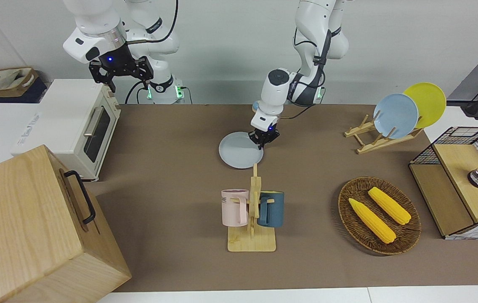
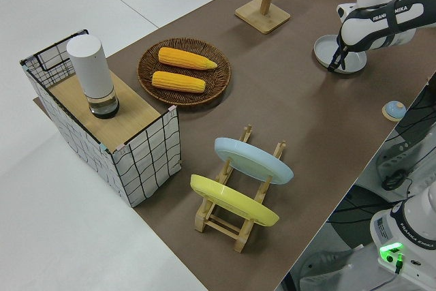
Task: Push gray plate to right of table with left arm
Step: 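Keep pushing the gray plate with the left gripper toward the toaster oven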
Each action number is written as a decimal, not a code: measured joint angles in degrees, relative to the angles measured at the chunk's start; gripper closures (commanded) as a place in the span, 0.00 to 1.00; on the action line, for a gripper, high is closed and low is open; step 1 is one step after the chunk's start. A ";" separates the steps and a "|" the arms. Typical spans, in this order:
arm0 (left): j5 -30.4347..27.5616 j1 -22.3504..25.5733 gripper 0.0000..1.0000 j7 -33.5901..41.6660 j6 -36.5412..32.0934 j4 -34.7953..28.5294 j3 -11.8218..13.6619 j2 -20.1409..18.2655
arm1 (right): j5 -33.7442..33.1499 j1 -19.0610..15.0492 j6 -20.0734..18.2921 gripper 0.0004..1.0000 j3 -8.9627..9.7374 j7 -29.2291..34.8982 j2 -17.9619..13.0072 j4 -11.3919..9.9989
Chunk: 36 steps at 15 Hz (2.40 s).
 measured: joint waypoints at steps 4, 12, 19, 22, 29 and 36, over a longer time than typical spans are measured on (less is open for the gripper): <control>0.00 -3.43 1.00 -5.16 -2.08 4.99 -0.26 3.49 | 0.00 0.00 0.00 0.02 0.00 0.00 0.00 0.00; 2.01 -9.06 1.00 -14.22 -4.64 13.01 -0.36 9.08 | 0.00 0.00 0.00 0.02 0.00 0.00 0.00 0.00; 2.65 -13.04 1.00 -19.85 -9.38 23.23 -0.48 15.56 | 0.00 0.00 0.00 0.02 0.00 0.00 0.00 0.00; 2.74 -14.10 1.00 -21.09 -9.57 24.97 -0.47 16.78 | 0.00 0.00 0.00 0.02 0.00 0.00 0.00 0.00; 2.75 -14.46 0.17 -21.38 -9.91 25.76 -0.47 17.45 | 0.00 0.00 0.00 0.02 0.00 0.00 0.00 0.00; 4.90 -14.98 0.00 -21.38 -10.11 27.13 -0.48 18.89 | 0.00 0.00 0.00 0.02 0.00 0.00 0.00 0.00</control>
